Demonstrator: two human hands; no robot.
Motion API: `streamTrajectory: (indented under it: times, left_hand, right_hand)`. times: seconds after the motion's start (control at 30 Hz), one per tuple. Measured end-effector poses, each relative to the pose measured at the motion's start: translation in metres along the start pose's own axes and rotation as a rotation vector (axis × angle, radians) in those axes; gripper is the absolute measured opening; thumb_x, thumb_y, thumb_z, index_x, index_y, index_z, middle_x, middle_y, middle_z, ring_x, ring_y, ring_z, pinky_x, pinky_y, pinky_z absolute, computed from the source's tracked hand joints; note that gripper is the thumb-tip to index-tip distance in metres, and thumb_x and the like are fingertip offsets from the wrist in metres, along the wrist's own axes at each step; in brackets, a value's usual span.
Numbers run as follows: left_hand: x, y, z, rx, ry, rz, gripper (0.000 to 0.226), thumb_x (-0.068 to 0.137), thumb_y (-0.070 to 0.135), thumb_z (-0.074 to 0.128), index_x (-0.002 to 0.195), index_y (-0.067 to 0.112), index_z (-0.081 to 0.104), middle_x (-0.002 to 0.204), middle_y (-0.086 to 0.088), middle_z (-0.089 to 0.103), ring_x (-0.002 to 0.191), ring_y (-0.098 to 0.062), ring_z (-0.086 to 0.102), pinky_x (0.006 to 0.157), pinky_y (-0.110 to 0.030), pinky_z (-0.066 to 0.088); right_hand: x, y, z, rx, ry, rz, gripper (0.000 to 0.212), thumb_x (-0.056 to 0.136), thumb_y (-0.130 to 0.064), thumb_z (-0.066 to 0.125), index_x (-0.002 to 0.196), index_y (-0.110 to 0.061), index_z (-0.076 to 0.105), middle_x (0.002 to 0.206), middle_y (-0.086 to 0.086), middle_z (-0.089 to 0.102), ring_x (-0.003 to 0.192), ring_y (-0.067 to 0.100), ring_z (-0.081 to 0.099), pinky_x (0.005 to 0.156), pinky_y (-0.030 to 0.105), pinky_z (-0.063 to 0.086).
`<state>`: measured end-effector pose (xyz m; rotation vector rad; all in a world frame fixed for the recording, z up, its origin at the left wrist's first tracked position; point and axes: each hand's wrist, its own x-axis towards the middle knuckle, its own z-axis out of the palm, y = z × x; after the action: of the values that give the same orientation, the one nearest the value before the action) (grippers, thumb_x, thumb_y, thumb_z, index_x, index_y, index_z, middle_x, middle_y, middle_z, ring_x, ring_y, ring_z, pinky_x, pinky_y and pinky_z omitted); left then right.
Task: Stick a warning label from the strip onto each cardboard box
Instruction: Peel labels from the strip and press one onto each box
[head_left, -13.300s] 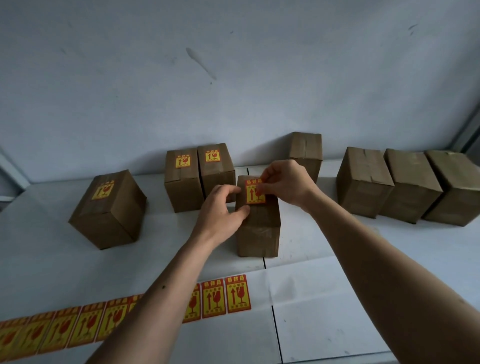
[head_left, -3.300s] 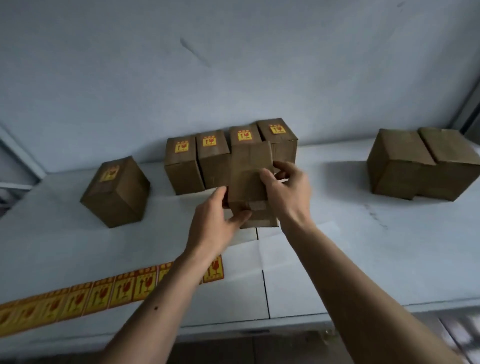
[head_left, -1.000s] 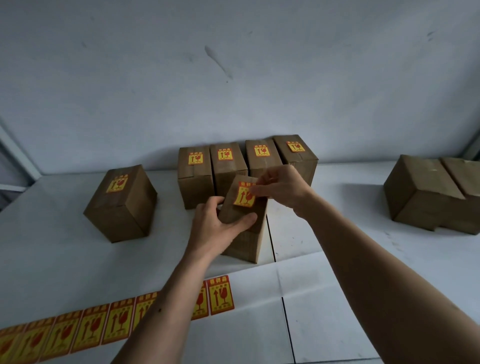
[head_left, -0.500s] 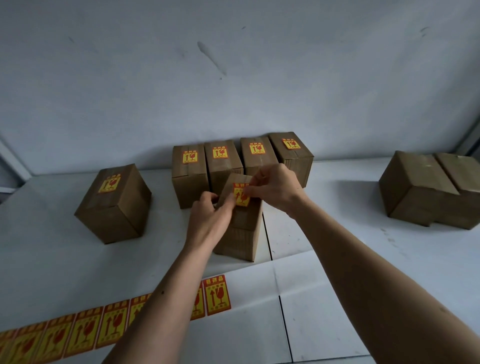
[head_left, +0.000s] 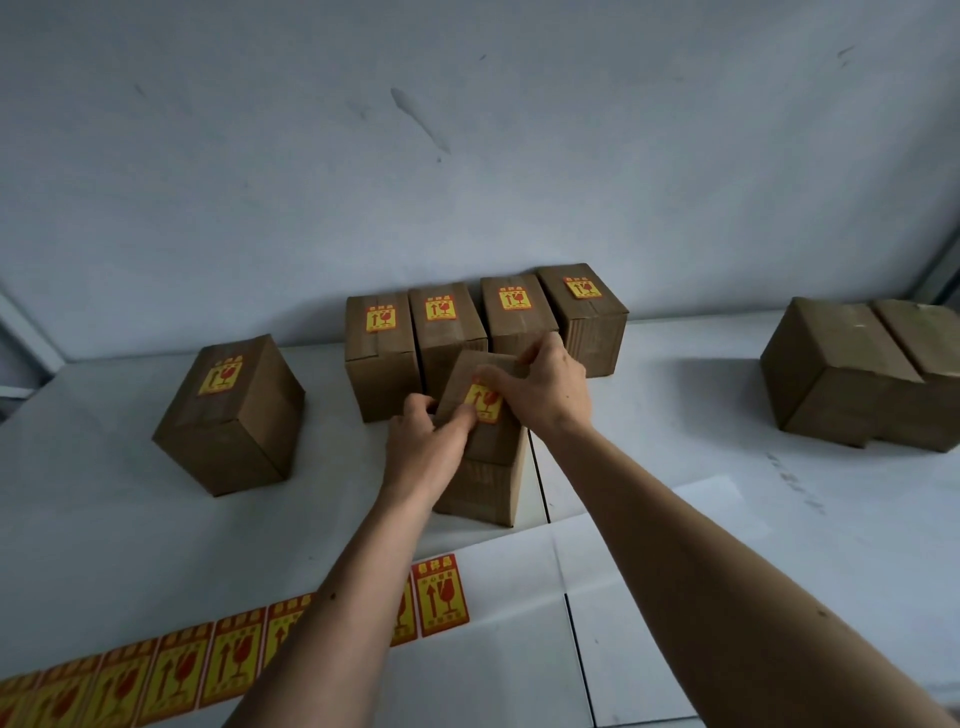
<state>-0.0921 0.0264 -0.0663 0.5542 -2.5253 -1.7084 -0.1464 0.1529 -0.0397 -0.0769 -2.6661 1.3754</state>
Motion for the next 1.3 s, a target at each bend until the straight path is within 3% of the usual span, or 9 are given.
streamTrajectory:
  times: [0.17,0.33,0.43,0.53,0.63,0.8,0.9,1.07,1.3]
  left_hand:
    - [-0.001,0.002,0.000,-0.011,-0.012,-0.036,0.041,0.088,0.051,0.056,0.117,0.023,0.046,0.121,-0.009,0.051,0.105,-0.025,0.053,0.078,-0.038,0.046]
    - [0.013,0.019,-0.006,0.086,-0.075,-0.096,0.058,0.089,0.054,0.051,0.133,0.015,0.044,0.134,-0.012,0.049,0.119,-0.029,0.049,0.086,-0.039,0.039]
    - [0.023,0.031,-0.005,0.218,-0.087,-0.107,0.084,0.082,0.072,0.046,0.142,0.013,0.041,0.146,-0.012,0.044,0.133,-0.031,0.043,0.104,-0.044,0.038]
    - [0.032,0.036,-0.001,0.254,-0.100,-0.137,0.083,0.082,0.071,0.047,0.140,0.011,0.045,0.143,-0.012,0.048,0.130,-0.032,0.046,0.103,-0.041,0.037]
    - [0.034,0.036,-0.001,0.143,-0.149,-0.182,0.081,0.077,0.072,0.052,0.134,0.014,0.052,0.131,-0.011,0.058,0.117,-0.030,0.055,0.103,-0.043,0.044]
    - [0.029,0.029,-0.001,0.081,-0.159,-0.182,0.089,0.075,0.076,0.050,0.141,0.017,0.043,0.138,-0.012,0.053,0.122,-0.031,0.053,0.104,-0.048,0.044]
    - [0.024,0.029,-0.005,0.112,-0.136,-0.166,0.081,0.082,0.072,0.046,0.140,0.015,0.044,0.136,-0.011,0.054,0.122,-0.030,0.053,0.104,-0.046,0.044]
    - [0.009,0.028,-0.016,0.124,-0.181,-0.153,0.072,0.083,0.061,0.059,0.134,0.012,0.049,0.130,-0.008,0.059,0.115,-0.027,0.056,0.098,-0.041,0.046]
    - [-0.024,0.047,-0.012,0.047,-0.286,-0.078,0.025,0.080,0.016,0.074,0.100,0.023,0.059,0.101,-0.002,0.066,0.098,-0.020,0.062,0.088,-0.038,0.053]
  right_hand:
    - [-0.010,0.011,-0.010,0.375,-0.128,0.195,0.051,0.077,-0.027,0.078,0.116,-0.013,0.048,0.105,0.003,0.060,0.086,0.011,0.058,0.067,0.023,0.051]
    - [-0.009,0.010,-0.016,0.411,-0.219,0.236,0.066,0.067,-0.020,0.086,0.118,-0.015,0.044,0.108,0.002,0.058,0.102,0.019,0.059,0.077,0.031,0.053]
    - [-0.005,0.011,-0.020,0.406,-0.268,0.248,0.068,0.065,-0.017,0.087,0.118,-0.016,0.044,0.111,0.005,0.059,0.102,0.019,0.059,0.070,0.028,0.049]
    - [0.001,0.012,-0.023,0.388,-0.317,0.256,0.073,0.064,-0.017,0.088,0.122,-0.016,0.043,0.112,0.005,0.059,0.102,0.019,0.058,0.064,0.024,0.046]
    - [0.006,0.014,-0.017,0.406,-0.242,0.238,0.069,0.065,-0.021,0.087,0.119,-0.016,0.044,0.109,0.004,0.060,0.102,0.019,0.060,0.064,0.023,0.047]
    - [0.010,0.017,-0.001,0.442,-0.128,0.247,0.060,0.073,-0.032,0.081,0.118,-0.013,0.048,0.108,0.006,0.065,0.095,0.017,0.065,0.071,0.028,0.056]
    - [0.003,0.018,-0.010,0.446,-0.204,0.252,0.054,0.078,-0.025,0.077,0.120,-0.015,0.044,0.112,0.006,0.062,0.099,0.017,0.063,0.079,0.032,0.056]
    - [-0.015,0.019,-0.031,0.389,-0.415,0.253,0.075,0.066,-0.020,0.086,0.126,-0.017,0.041,0.116,0.005,0.057,0.108,0.021,0.057,0.078,0.030,0.052]
    - [-0.031,0.023,-0.046,0.376,-0.269,0.192,0.059,0.076,-0.024,0.080,0.126,-0.015,0.050,0.112,0.005,0.062,0.102,0.021,0.064,0.084,0.037,0.058]
